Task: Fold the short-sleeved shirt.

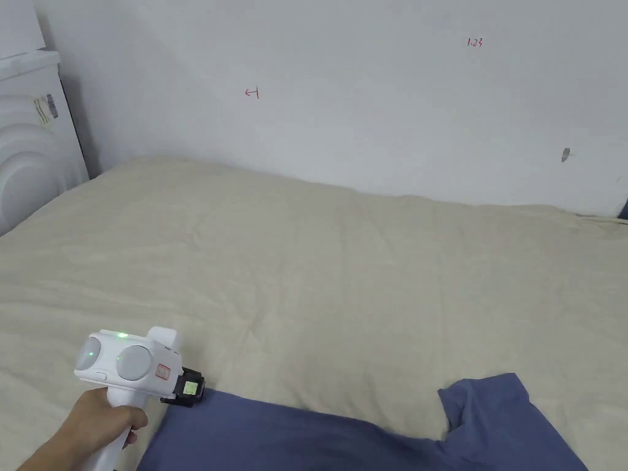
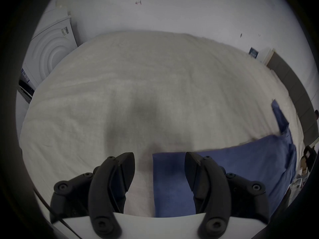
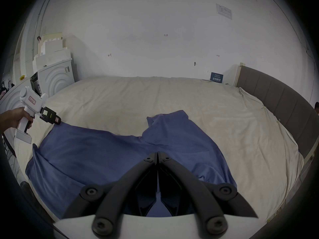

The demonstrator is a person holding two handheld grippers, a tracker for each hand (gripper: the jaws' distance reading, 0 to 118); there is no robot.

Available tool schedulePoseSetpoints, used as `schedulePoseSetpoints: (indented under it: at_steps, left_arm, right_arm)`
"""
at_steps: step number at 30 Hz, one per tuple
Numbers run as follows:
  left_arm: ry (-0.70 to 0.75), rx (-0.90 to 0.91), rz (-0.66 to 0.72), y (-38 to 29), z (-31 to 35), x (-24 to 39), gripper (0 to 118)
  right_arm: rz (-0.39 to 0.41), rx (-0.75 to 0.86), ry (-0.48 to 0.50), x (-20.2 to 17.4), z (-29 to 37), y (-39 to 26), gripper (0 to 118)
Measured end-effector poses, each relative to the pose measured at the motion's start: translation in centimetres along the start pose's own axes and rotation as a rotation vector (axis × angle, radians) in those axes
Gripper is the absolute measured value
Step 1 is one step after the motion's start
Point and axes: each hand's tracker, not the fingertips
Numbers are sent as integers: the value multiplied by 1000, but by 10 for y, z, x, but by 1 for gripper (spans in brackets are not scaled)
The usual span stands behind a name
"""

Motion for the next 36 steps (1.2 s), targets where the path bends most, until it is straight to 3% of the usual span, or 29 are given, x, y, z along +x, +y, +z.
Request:
schedulePoseSetpoints:
  at_steps: [5,7,10,11,16,21,26,28,31,33,36]
  left_arm:
    - [60,9,-41,-3,-1,16,60]
    - [66,22,-88,-6,1,26,42]
    - [72,29,-191,-12,3,46,5]
    - [87,25,-228,-14,3,52,1]
    - [88,40,-216,-17,14,50,0]
    - [50,144,-203,-25,45,45,0]
    - [24,216,-155,-38,78,43,0]
    - [23,228,-140,-42,83,42,0]
    - [20,234,-116,-46,88,39,0]
    - [21,233,-110,-49,87,37,0]
    - [26,228,-109,-52,91,39,0]
  right_arm:
    - [-10,-20,-6,3,-2,-6,0]
    - [-16,-24,-7,4,-2,-8,0]
    - [-23,-32,-14,8,-3,-11,0]
    - [-26,-35,-18,10,-3,-12,0]
    - [-60,-51,-44,27,-5,-9,0]
    - [-77,-98,-57,68,-29,19,1]
    - [-108,-233,-25,113,-88,54,11]
    - [-103,-293,-8,126,-113,64,20]
    - [-100,-395,-18,142,-147,71,52]
    - [-98,-435,-27,148,-163,73,65]
    - [-110,-538,-19,155,-185,72,66]
